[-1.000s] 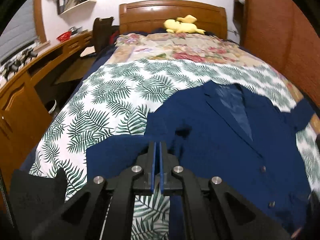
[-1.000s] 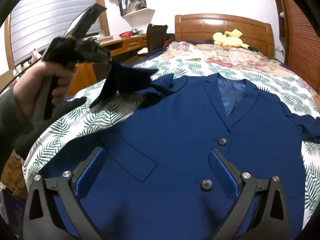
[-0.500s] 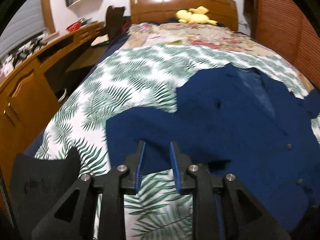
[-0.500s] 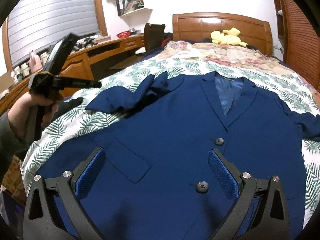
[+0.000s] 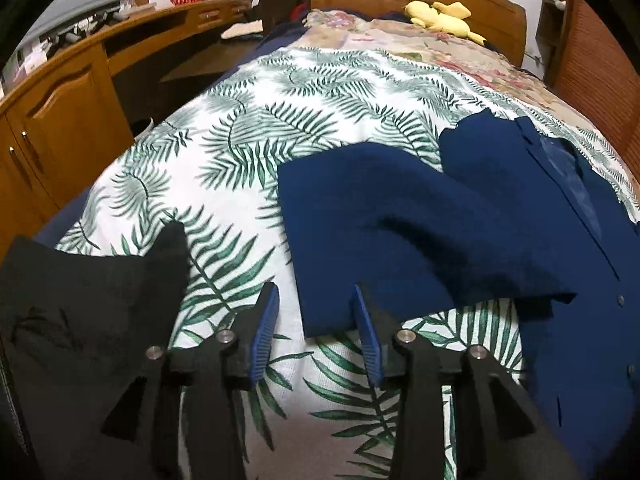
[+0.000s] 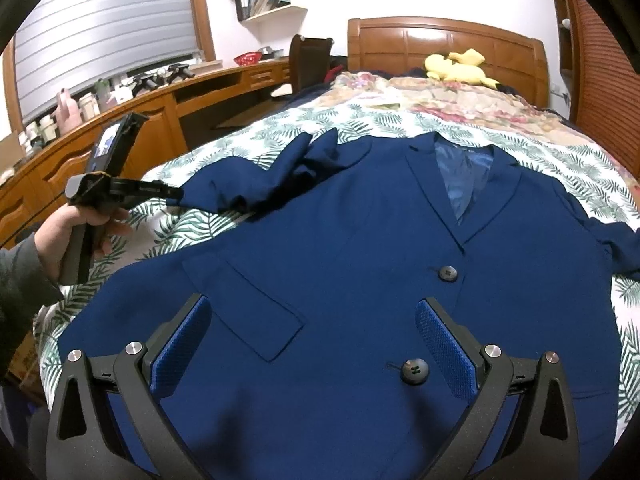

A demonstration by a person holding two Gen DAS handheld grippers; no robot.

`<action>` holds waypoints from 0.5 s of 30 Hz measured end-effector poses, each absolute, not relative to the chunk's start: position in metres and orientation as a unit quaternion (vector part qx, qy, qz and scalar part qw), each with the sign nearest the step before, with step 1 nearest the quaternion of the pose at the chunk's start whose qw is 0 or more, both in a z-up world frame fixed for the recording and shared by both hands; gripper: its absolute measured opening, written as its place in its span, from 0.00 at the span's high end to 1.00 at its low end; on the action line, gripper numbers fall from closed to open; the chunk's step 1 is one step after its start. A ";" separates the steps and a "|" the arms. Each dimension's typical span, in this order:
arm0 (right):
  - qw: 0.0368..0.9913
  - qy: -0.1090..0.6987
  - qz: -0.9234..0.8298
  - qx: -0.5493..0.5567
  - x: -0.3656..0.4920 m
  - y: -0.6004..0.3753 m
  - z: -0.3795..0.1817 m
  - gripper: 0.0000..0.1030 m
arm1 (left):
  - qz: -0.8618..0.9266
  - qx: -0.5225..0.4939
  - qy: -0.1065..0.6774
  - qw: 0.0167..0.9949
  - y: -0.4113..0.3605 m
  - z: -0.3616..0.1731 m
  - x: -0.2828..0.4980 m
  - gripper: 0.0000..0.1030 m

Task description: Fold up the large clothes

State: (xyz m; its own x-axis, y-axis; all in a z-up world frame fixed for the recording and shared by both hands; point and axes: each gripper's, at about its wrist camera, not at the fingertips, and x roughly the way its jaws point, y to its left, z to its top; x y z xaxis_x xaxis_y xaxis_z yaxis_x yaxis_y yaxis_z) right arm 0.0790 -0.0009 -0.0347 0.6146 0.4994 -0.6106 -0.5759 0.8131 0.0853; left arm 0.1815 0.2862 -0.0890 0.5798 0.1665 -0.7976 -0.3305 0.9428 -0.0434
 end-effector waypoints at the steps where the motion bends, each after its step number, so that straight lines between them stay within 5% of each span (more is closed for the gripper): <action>1: 0.896 0.321 0.300 -0.060 0.079 -0.001 -0.035 0.00 | 0.138 -0.098 0.438 0.883 0.288 -0.092 0.183 0.64; 10: 0.897 0.319 0.300 -0.061 0.079 0.000 -0.033 0.00 | 0.134 -0.084 0.456 0.876 0.280 -0.099 0.194 0.64; 14: 0.898 0.317 0.301 -0.060 0.078 -0.002 -0.031 0.00 | 0.142 -0.047 0.452 0.879 0.270 -0.092 0.194 0.97; 15: 0.898 0.316 0.301 -0.060 0.077 -0.003 -0.031 0.00 | 0.139 -0.048 0.448 0.882 0.271 -0.088 0.193 0.99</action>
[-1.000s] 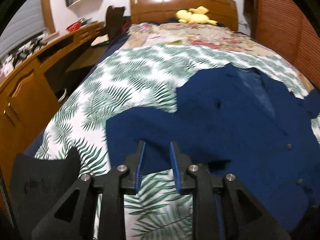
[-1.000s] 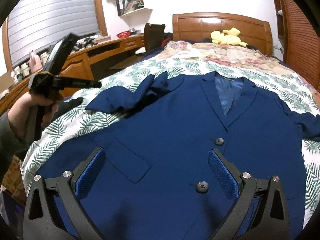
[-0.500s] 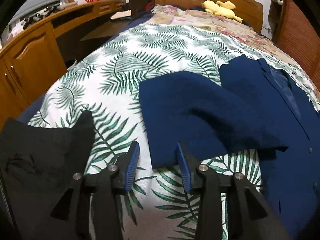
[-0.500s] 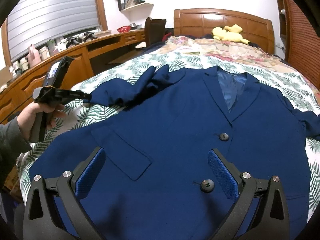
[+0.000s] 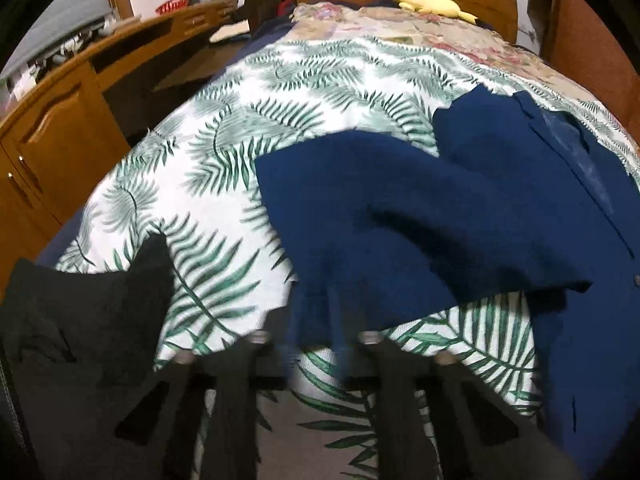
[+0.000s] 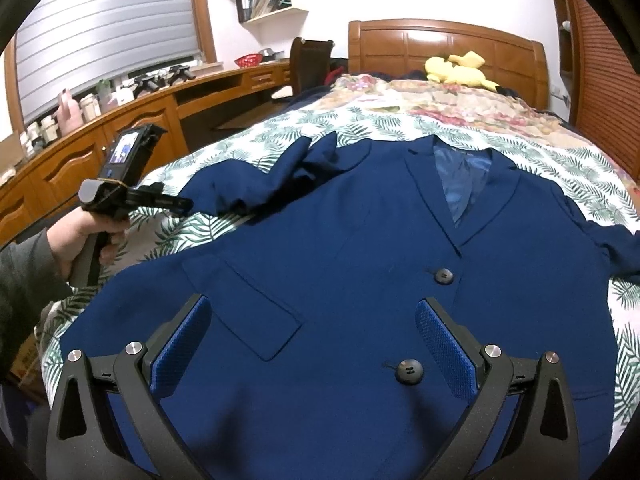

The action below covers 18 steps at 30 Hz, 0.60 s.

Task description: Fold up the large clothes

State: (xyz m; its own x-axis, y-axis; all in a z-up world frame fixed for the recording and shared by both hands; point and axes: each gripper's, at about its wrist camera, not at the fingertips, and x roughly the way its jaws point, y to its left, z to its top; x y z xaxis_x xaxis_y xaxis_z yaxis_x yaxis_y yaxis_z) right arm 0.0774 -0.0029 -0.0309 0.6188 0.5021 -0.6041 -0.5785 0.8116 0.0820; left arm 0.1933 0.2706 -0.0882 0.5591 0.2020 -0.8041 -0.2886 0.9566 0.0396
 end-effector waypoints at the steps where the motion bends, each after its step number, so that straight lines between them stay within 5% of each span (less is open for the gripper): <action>1: 0.898 0.316 0.301 -0.061 0.077 -0.003 -0.031 0.00 | 0.137 -0.049 0.440 0.886 0.269 -0.082 0.191 1.00; 18: 0.916 0.273 0.290 -0.052 0.046 -0.055 0.007 0.00 | 0.066 0.009 0.300 0.951 0.138 0.064 0.153 1.00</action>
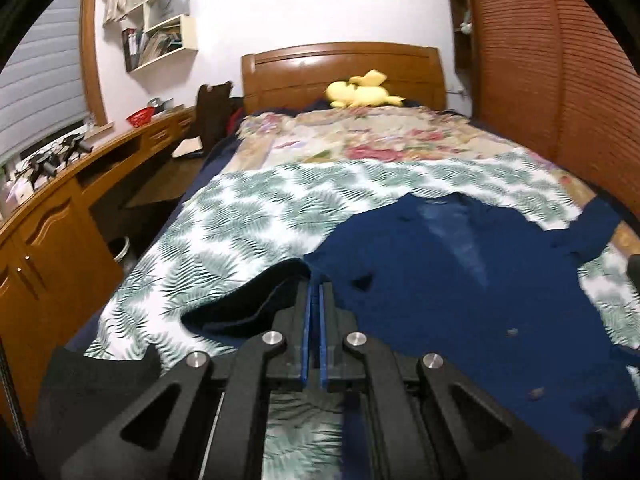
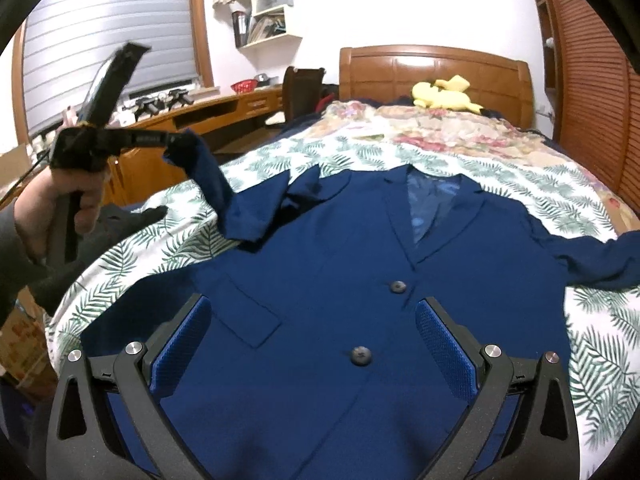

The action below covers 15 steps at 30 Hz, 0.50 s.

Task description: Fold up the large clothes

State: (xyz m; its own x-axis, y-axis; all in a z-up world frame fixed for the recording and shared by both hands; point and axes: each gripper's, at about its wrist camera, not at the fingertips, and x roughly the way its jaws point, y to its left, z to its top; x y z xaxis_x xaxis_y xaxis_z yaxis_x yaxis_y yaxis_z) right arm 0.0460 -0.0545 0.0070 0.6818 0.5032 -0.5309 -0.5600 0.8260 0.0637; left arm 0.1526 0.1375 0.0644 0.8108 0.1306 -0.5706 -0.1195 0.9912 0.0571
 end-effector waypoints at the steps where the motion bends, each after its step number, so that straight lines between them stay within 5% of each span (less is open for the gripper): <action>1: 0.917 0.272 0.287 -0.053 0.044 -0.059 0.008 0.00 | 0.056 0.010 0.298 0.953 0.125 0.069 0.150 1.00; 15: 0.937 0.249 0.242 -0.038 0.031 -0.123 0.029 0.00 | -0.007 0.070 0.289 0.955 0.007 0.086 0.108 1.00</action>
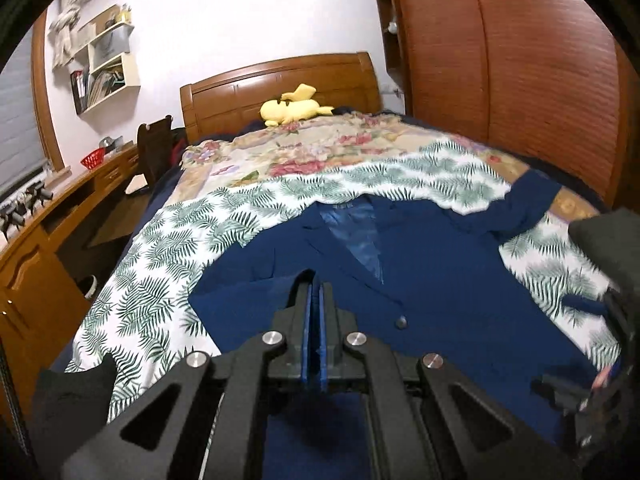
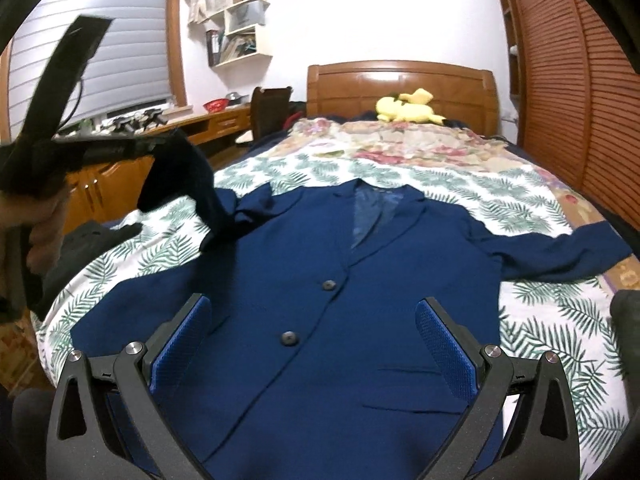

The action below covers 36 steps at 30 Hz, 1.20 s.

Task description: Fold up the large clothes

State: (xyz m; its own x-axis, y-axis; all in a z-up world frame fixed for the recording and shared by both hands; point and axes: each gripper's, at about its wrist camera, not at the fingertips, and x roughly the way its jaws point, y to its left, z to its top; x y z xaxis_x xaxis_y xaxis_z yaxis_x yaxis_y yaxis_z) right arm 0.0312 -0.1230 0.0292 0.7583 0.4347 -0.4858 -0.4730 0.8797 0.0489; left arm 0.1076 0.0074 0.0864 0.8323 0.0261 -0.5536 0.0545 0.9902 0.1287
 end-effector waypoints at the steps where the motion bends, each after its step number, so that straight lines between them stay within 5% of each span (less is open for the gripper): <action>1: 0.938 0.247 0.240 -0.037 0.032 -0.124 0.030 0.00 | -0.006 0.072 0.295 0.953 0.003 0.082 0.105 1.00; 16: 0.924 0.259 0.278 -0.035 0.051 -0.092 0.016 0.00 | -0.014 0.004 0.317 0.948 0.039 0.027 0.025 0.79; 36: 0.812 0.359 0.439 -0.134 0.050 0.062 -0.069 0.44 | 0.054 -0.020 0.307 0.950 0.110 -0.009 -0.045 0.79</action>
State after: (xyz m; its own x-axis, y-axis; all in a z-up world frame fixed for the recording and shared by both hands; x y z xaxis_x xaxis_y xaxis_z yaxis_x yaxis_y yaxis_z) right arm 0.0505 0.0618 -0.0687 0.3558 0.6172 -0.7018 -0.8103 0.5779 0.0975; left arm -0.0455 0.1103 -0.0088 0.8051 0.0903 -0.5862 -0.1143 0.9934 -0.0040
